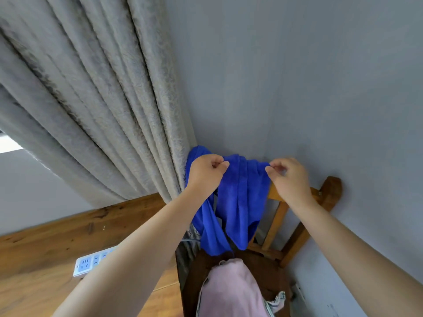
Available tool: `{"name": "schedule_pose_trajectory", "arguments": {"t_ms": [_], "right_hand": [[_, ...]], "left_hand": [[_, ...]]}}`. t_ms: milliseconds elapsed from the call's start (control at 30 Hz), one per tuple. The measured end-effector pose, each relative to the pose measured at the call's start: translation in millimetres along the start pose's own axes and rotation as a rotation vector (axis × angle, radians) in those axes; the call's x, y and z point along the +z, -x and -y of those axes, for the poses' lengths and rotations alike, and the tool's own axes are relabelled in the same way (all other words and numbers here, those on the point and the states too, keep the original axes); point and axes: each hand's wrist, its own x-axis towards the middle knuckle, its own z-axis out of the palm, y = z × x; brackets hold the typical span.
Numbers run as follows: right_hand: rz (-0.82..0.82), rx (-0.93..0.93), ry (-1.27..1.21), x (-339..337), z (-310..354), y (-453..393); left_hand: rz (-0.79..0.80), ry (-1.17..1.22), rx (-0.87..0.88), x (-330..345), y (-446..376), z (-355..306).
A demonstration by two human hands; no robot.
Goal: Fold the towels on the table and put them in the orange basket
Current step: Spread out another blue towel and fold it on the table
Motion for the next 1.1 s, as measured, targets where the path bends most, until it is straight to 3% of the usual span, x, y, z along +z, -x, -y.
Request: {"name": "schedule_pose_trajectory", "arguments": {"t_ms": [267,500,667,833,1000,1100], "right_hand": [[-0.067,-0.115,-0.071,-27,84,61],[-0.019,-0.248,-0.140,-1,189,176],[0.169,-0.214,-0.194,41,235,261],[0.468,-0.086,-0.189,103,265,337],[0.688,-0.045,-0.116,166,278,377],[0.728,-0.070,-0.059,202,292,389]], "left_hand": [[-0.187,0.186,-0.034,-80,75,-11],[-0.428,0.232,-0.020,-198,214,32],[-0.502,0.184,-0.120,-272,316,84],[-0.620,0.133,-0.309,-335,404,154],[-0.655,-0.005,-0.472,-371,453,216],[-0.655,-0.062,-0.543,-385,462,244]]}}
